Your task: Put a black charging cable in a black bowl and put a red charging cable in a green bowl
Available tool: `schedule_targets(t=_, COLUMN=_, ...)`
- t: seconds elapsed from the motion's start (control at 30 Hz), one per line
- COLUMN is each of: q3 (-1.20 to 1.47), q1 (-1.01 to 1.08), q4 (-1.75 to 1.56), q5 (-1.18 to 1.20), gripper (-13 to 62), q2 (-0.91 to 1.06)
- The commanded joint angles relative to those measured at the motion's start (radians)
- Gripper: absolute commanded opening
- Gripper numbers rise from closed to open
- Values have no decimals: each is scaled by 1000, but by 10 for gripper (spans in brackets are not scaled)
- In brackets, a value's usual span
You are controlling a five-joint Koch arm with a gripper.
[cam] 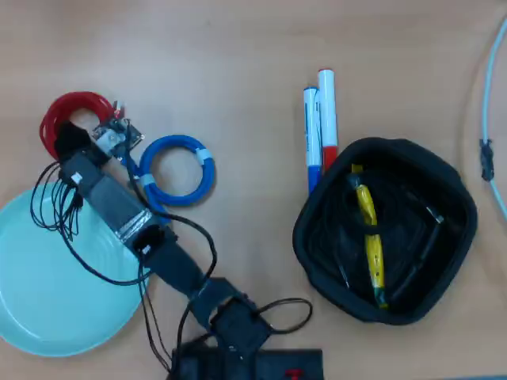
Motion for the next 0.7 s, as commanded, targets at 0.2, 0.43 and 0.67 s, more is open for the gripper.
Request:
schedule_targets(t=0.2, q3=-28, q1=-25, q4=55, q5=51, gripper=558, q2=-3)
schedule_targets(t=0.43, q3=-44, q1=-31, q4=-14, q5=38, gripper=559, q2=-63)
schedule_targets(t=0.67, q3=-71, q1=-29, q4=-164, q5=18, gripper=558, q2=-63)
